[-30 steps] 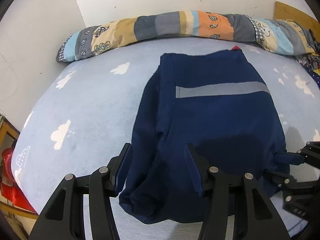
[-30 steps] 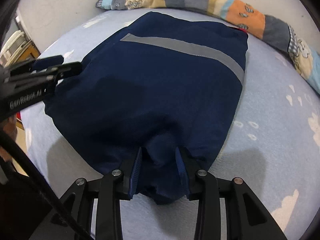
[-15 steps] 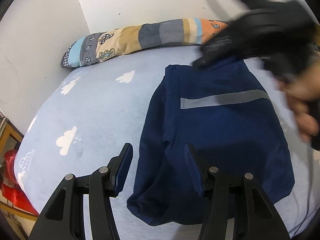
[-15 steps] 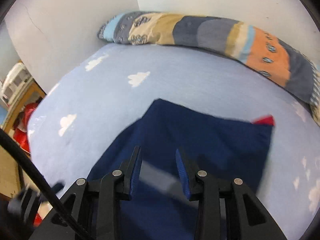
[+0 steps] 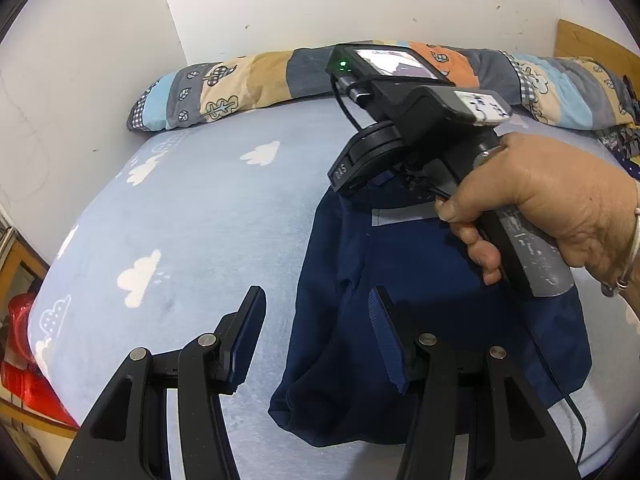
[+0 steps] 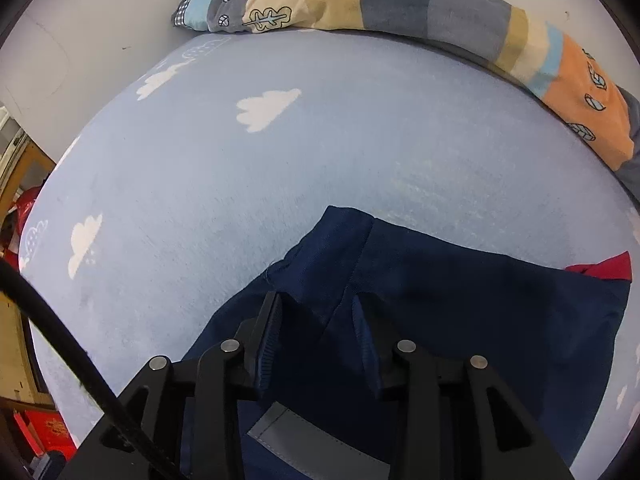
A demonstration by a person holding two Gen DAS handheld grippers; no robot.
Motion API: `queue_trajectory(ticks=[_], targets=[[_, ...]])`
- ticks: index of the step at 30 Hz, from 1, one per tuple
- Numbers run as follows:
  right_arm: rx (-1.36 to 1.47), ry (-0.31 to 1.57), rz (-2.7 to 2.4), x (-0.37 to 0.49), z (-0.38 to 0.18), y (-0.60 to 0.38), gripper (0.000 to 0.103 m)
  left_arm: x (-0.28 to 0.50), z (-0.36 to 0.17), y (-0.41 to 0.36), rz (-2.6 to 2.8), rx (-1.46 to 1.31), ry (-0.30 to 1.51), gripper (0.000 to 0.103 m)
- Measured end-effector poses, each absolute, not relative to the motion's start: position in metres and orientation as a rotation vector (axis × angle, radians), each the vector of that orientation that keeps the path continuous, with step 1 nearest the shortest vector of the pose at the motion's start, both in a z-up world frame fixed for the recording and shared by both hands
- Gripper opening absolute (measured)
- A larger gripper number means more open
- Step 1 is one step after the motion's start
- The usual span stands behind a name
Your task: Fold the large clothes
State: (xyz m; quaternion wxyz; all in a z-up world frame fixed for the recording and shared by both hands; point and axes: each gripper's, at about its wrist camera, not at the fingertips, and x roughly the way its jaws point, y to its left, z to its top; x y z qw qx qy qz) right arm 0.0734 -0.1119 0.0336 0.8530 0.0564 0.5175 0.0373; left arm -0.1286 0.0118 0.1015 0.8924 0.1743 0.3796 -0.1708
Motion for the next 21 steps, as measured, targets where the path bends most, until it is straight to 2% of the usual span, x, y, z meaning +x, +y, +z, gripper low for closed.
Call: queue_trajectory(ticks=[12, 21], targets=[[0.052, 0.984, 0.143, -0.023, 0.087, -0.104, 0.041, -0.136, 0.106, 0.013, -0.368, 0.353, 0.773, 0.053], [0.100, 0.985, 0.177, -0.121, 0.082, -0.112, 0.041, -0.132, 0.101, 0.011, -0.362, 0.369, 0.788, 0.053]])
